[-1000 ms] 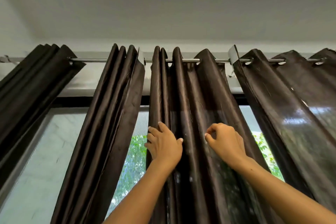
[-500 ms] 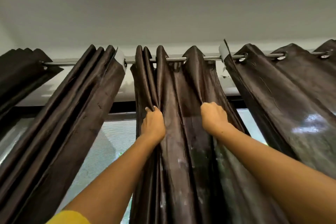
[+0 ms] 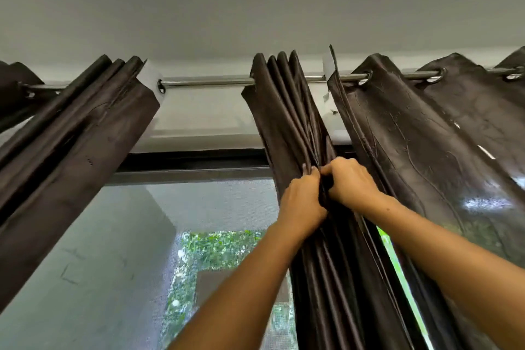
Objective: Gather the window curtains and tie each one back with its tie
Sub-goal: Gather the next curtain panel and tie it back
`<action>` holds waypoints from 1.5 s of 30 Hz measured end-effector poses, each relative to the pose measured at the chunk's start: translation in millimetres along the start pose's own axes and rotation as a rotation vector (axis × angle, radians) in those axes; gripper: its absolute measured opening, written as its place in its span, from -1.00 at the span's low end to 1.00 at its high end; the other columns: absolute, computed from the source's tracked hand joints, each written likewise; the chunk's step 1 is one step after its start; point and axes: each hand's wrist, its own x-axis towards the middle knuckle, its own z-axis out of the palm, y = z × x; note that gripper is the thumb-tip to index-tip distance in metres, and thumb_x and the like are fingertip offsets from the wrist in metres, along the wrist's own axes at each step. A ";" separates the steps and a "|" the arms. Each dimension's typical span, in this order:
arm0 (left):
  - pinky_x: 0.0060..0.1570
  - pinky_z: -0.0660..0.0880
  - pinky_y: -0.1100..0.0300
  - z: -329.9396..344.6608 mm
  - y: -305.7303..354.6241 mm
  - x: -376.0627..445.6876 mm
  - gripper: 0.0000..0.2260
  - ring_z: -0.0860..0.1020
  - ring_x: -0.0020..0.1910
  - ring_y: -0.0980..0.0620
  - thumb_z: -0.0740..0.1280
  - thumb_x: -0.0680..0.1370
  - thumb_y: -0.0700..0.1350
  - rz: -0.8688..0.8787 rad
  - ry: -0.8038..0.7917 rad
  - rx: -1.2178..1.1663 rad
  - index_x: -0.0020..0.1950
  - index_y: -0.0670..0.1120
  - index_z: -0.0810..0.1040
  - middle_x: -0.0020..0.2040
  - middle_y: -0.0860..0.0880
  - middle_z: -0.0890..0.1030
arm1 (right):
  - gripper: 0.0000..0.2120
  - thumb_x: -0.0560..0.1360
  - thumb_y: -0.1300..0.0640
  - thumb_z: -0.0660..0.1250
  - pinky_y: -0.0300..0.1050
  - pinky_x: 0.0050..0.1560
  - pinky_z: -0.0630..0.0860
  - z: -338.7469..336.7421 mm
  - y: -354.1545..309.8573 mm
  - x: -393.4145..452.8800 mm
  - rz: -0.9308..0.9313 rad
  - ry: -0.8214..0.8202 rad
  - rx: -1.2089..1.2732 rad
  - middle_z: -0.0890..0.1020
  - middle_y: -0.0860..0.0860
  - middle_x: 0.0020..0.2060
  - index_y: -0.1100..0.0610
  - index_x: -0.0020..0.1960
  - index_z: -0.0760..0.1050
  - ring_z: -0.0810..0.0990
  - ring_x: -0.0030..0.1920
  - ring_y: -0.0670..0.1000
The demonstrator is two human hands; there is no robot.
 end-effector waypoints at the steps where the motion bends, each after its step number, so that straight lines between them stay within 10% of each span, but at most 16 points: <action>1: 0.23 0.42 -0.04 -2.8 -8.5 -5.2 -0.32 0.39 0.34 -0.21 0.28 0.42 -0.34 -0.003 0.013 0.018 0.52 -0.18 0.16 0.44 -0.23 0.33 | -0.64 0.45 0.25 0.34 -0.12 -0.16 0.37 3.2 -3.0 -1.2 -0.041 -0.022 0.016 0.60 0.16 0.04 -0.02 0.20 0.56 0.56 0.08 0.20; 10: -0.14 0.46 0.01 -33.7 -43.0 -57.1 -0.30 0.53 0.06 -0.23 0.21 0.44 -0.34 -0.071 0.121 -0.052 0.55 -0.05 0.09 0.17 -0.23 0.56 | -0.64 0.44 0.32 0.29 -0.07 -0.16 0.45 26.8 -60.8 -10.0 -0.169 0.059 0.113 0.64 0.10 -0.04 0.03 0.17 0.56 0.58 0.04 0.17; 21: 0.15 0.45 0.03 -11.2 -29.0 -102.2 -0.25 0.44 0.29 -0.12 0.25 0.50 -0.23 -0.132 0.092 -0.034 0.57 0.00 -0.11 0.43 -0.14 0.34 | -0.15 0.42 0.22 0.36 -0.14 -0.16 0.39 31.1 -59.4 -64.8 0.032 0.186 0.061 0.58 0.08 0.03 0.00 0.56 -0.02 0.56 0.03 0.11; 23: 0.24 0.41 -0.02 -14.4 -27.7 -95.7 -0.13 0.35 0.39 -0.16 0.30 0.49 -0.19 -0.146 0.122 -0.074 0.53 0.09 -0.30 0.54 -0.15 0.10 | -0.06 0.39 0.18 0.43 0.05 0.32 0.31 27.9 -54.4 -55.4 0.157 0.192 0.030 0.28 0.16 0.44 0.02 0.56 -0.10 0.28 0.42 0.18; 26: 0.32 0.33 -0.17 -21.7 -26.2 -83.3 0.02 0.06 0.51 -0.27 0.35 0.49 -0.20 -0.219 0.074 -0.166 0.39 0.18 -0.53 0.53 -0.32 -0.12 | -0.05 0.45 0.20 0.38 0.28 0.43 0.16 17.1 -47.3 -34.4 0.350 -0.066 0.183 -0.16 0.20 0.53 -0.07 0.55 -0.23 0.04 0.49 0.34; 34: 0.05 0.50 0.11 -33.7 -44.5 -97.6 -0.20 0.55 0.12 -0.13 0.24 0.54 -0.27 -0.199 0.013 -0.424 0.53 0.08 -0.25 0.26 -0.16 0.52 | -0.21 0.43 0.43 0.21 -0.19 0.18 0.38 17.0 -94.9 -20.6 -0.037 -0.142 0.364 0.32 0.20 0.44 0.05 0.55 0.01 0.41 0.34 0.21; 38: 0.19 0.38 0.28 -25.8 -28.6 -130.9 -0.35 0.43 0.32 0.01 0.20 0.53 -0.35 -0.152 -0.018 -0.551 0.54 0.03 0.05 0.39 -0.04 0.41 | -0.19 0.44 0.44 0.20 -0.11 0.17 0.46 30.4 -85.4 -70.1 -0.021 -0.152 0.419 0.37 0.18 0.42 -0.08 0.54 0.02 0.46 0.27 0.24; 45: 0.30 0.32 0.31 11.0 -6.7 -206.3 -0.38 0.39 0.38 -0.01 0.11 0.58 -0.40 -0.197 -0.056 -0.642 0.53 0.02 -0.02 0.44 -0.07 0.36 | -0.08 0.35 0.53 0.16 -0.21 -0.43 0.41 57.0 -68.0 -186.2 0.101 -0.190 0.602 0.62 0.11 0.12 -0.25 0.46 0.09 0.56 -0.36 -0.01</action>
